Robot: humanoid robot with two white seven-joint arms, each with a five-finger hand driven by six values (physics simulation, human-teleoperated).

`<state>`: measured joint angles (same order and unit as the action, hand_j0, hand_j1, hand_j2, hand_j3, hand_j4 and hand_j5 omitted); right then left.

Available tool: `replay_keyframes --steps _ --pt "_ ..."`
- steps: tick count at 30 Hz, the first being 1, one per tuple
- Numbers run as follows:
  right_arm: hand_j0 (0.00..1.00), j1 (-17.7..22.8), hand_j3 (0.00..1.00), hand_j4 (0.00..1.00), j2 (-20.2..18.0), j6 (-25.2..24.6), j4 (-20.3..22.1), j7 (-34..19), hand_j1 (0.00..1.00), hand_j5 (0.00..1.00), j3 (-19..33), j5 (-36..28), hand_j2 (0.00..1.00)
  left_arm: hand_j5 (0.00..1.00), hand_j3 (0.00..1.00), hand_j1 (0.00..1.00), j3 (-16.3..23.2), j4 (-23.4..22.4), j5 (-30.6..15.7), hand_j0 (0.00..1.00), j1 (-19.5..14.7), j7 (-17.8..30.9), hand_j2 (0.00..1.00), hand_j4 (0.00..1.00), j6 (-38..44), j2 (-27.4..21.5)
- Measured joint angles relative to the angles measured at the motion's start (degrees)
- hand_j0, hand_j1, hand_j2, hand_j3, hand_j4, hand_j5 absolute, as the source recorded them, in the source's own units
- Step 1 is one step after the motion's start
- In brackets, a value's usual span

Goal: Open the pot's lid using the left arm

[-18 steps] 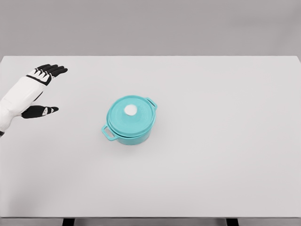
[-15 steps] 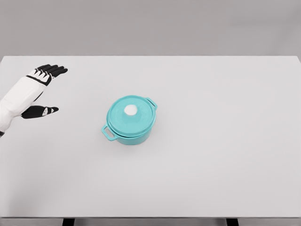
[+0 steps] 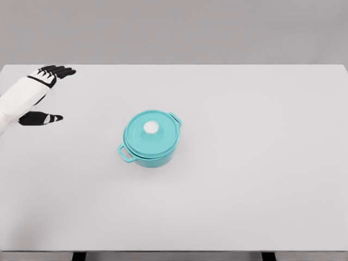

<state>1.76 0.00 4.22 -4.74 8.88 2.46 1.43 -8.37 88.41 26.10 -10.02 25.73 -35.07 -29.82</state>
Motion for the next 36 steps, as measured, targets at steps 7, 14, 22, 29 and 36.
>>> replay_keyframes --steps 7,14,22,29,36 --pt "1.00 0.00 1.00 1.00 0.00 0.00 0.00 0.00 1.00 1.00 0.00 0.00 1.00 1.00 1.00 1.00 6.06 -2.54 -16.54 1.00 -4.92 8.39 1.00 1.00 -0.03 -2.81" --pt "1.00 0.00 1.00 1.00 0.00 0.00 0.00 0.00 1.00 1.00 0.00 0.00 1.00 1.00 1.00 1.00 16.84 -1.69 -23.67 1.00 -10.11 9.21 1.00 1.00 2.37 -5.40" --pt "1.00 0.00 1.00 1.00 0.00 0.00 0.00 0.00 1.00 1.00 0.00 0.00 1.00 1.00 1.00 1.00 19.93 -1.57 -26.56 1.00 -11.95 9.29 1.00 1.00 4.06 -4.69" --pt "1.00 0.00 1.00 1.00 0.00 0.00 0.00 0.00 1.00 1.00 0.00 0.00 1.00 1.00 1.00 1.00 24.19 -1.09 -34.59 1.00 -12.13 9.30 1.00 1.00 6.35 -4.07" --pt "1.00 0.00 1.00 1.00 0.00 0.00 0.00 0.00 1.00 1.00 0.00 0.00 1.00 1.00 1.00 1.00 27.51 -0.03 -40.62 1.00 -12.57 9.29 1.00 1.00 15.15 -3.87"
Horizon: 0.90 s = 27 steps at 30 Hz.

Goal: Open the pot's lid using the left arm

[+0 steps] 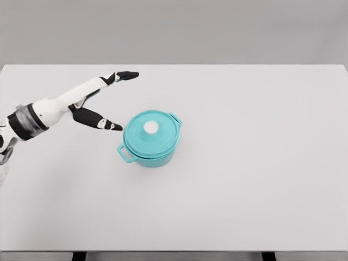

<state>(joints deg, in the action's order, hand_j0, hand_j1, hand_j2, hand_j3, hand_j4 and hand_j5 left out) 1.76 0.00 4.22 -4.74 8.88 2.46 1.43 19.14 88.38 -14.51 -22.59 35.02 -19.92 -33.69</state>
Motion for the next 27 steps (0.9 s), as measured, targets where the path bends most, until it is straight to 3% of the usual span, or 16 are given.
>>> replay_keyframes --steps 6,14,24,27 --pt "1.00 0.00 1.00 1.00 0.00 0.00 0.00 0.00 1.00 1.00 0.00 0.00 1.00 1.00 1.00 1.00 1.53 0.84 -4.04 1.00 0.09 -0.01 1.00 1.00 6.86 0.02" --pt "1.00 0.00 1.00 1.00 0.00 -0.01 0.00 0.00 1.00 1.00 0.00 0.00 1.00 1.00 1.00 1.00 3.77 2.14 -5.38 1.00 -0.44 -0.01 1.00 1.00 11.85 -0.11" --pt "1.00 0.00 1.00 1.00 0.00 0.00 0.00 0.00 1.00 1.00 0.00 0.00 1.00 1.00 1.00 1.00 6.42 2.48 1.94 1.00 -1.58 -0.01 1.00 1.00 12.71 0.06" --pt "1.00 0.00 1.00 1.00 0.00 0.00 0.00 0.00 1.00 1.00 0.00 0.00 1.00 0.92 0.92 0.92 6.61 2.69 2.83 0.92 -1.58 -0.01 0.92 0.92 12.70 0.53"
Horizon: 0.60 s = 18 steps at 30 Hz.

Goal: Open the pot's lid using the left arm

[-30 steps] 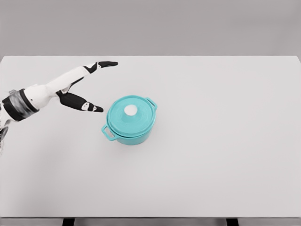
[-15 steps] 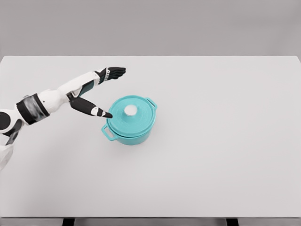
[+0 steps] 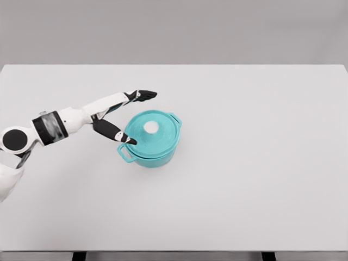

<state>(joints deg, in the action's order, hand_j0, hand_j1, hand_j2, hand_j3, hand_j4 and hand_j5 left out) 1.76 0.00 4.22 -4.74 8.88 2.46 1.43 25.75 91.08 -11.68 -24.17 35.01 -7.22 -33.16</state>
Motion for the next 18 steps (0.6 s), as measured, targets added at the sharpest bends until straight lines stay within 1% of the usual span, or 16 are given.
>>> replay_keyframes --steps 1,5,18 --pt "1.00 0.00 1.00 1.00 0.00 0.00 0.00 0.00 1.00 1.00 0.00 0.00 1.00 0.91 0.91 0.91 0.03 0.05 0.12 0.91 0.00 0.00 0.91 0.91 0.00 0.11" --pt "1.00 0.00 1.00 1.00 0.00 0.00 0.00 0.00 1.00 1.00 0.00 0.00 1.00 0.80 0.80 0.80 0.00 0.21 0.00 0.80 0.00 0.00 0.80 0.80 0.00 0.52" --pt "1.00 0.00 1.00 1.00 0.00 0.00 0.00 0.00 1.00 1.00 0.00 0.00 1.00 0.79 0.79 0.79 -0.07 0.96 0.61 0.79 0.70 0.00 0.79 0.79 -0.43 1.20"
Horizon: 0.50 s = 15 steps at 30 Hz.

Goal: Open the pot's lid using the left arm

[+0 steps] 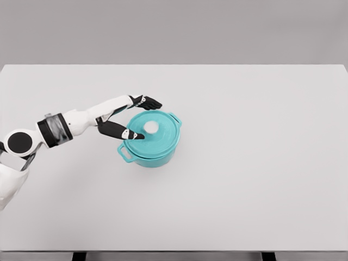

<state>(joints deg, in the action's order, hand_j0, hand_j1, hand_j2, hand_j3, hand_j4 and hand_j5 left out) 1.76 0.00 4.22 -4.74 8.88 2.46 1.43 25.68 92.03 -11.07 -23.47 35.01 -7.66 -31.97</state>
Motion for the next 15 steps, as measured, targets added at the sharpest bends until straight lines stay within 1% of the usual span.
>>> replay_keyframes --steps 15 --pt "1.00 0.00 1.00 1.00 0.00 0.00 0.00 0.00 1.00 1.00 0.00 0.00 1.00 0.79 0.79 0.79 -0.13 0.30 4.43 0.79 0.61 0.00 0.79 0.79 -0.27 2.36"
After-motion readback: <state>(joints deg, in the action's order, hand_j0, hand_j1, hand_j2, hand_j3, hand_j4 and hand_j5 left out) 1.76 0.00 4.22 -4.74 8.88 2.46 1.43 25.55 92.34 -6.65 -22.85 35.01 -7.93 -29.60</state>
